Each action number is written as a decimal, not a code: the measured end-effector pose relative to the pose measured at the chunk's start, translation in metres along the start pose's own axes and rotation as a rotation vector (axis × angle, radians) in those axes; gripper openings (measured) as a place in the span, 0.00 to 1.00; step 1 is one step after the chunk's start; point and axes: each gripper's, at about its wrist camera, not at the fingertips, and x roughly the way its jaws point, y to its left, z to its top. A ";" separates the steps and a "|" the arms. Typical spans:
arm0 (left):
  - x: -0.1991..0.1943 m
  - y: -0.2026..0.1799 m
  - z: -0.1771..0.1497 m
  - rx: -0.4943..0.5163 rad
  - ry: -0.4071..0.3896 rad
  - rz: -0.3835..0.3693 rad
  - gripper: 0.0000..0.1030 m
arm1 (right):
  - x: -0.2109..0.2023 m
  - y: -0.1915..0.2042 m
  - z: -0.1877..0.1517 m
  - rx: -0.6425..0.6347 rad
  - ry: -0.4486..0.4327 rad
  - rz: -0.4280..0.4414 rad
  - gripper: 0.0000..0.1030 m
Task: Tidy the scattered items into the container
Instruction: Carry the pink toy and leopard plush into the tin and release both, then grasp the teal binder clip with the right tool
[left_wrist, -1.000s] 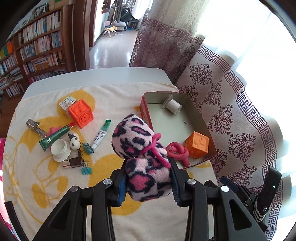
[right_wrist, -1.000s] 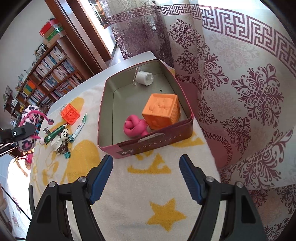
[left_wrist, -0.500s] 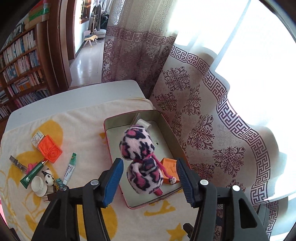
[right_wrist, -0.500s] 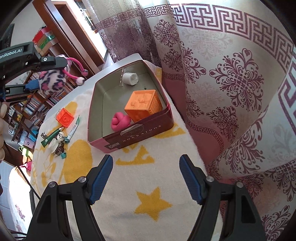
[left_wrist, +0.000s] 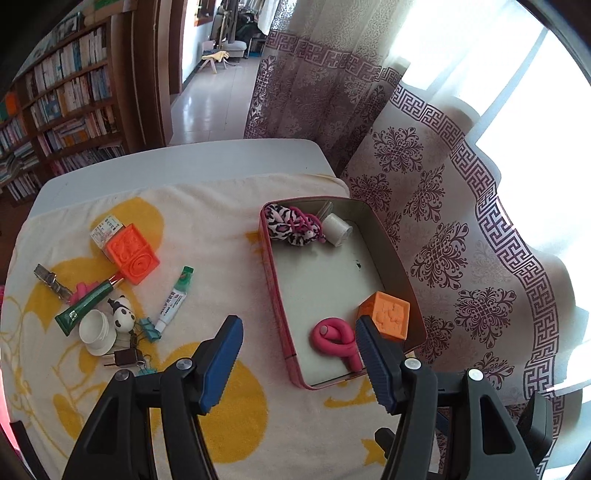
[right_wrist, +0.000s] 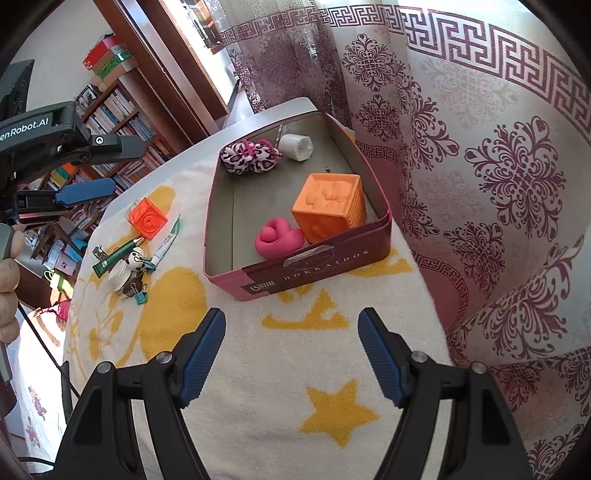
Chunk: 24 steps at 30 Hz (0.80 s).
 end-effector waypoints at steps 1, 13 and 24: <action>-0.001 0.007 -0.002 -0.014 0.001 0.006 0.63 | 0.002 0.004 0.000 -0.009 0.003 0.005 0.76; -0.013 0.109 -0.027 -0.207 0.027 0.083 0.63 | 0.023 0.061 0.003 -0.107 0.042 0.061 0.76; -0.020 0.206 -0.055 -0.367 0.062 0.155 0.63 | 0.055 0.133 0.007 -0.216 0.093 0.136 0.69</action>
